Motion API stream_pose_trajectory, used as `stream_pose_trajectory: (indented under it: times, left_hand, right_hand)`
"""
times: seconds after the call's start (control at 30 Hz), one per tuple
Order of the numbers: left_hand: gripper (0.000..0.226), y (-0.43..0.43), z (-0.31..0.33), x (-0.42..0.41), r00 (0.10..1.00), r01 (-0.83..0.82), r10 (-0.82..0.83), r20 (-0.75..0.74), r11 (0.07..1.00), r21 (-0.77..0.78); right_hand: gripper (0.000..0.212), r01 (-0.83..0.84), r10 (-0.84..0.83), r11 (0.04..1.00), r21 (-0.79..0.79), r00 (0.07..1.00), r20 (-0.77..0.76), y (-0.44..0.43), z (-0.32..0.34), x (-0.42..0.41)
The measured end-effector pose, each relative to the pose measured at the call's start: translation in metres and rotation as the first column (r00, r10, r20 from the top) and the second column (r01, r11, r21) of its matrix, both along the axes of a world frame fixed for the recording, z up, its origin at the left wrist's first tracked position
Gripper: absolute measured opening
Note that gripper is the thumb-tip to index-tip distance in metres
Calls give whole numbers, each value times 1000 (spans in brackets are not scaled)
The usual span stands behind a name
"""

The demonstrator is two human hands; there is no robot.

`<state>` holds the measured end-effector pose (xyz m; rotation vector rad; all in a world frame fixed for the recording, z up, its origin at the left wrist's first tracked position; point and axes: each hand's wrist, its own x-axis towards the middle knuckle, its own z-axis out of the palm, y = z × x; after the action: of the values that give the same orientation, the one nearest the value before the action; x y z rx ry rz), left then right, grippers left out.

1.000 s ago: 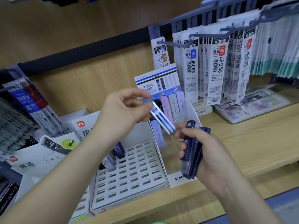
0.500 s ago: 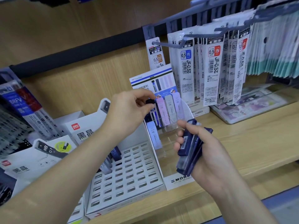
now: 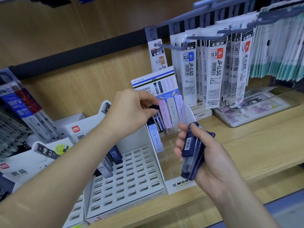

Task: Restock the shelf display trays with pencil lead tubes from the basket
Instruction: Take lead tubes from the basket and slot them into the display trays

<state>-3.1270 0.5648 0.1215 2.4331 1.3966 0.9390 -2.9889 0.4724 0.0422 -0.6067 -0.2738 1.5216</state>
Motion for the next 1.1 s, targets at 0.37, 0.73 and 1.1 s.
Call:
stream_pose_trajectory:
  times: [0.37,0.73,1.1]
  left_hand:
    - [18,11,-10,11,942,27,62,-329,966,258]
    - [9,-41,-13,13,931,276,-135,339,869,-410]
    - [24,-40,-17,-21,741,395,29,671,789,-471]
  right_hand:
    - [38,-61,60,998,15,997,56,1,-5,1]
    - [20,-224,179,965,133,941,286,-4,-3,-2]
    - [37,-19,-24,996,91,893,449,-2,-4,-3]
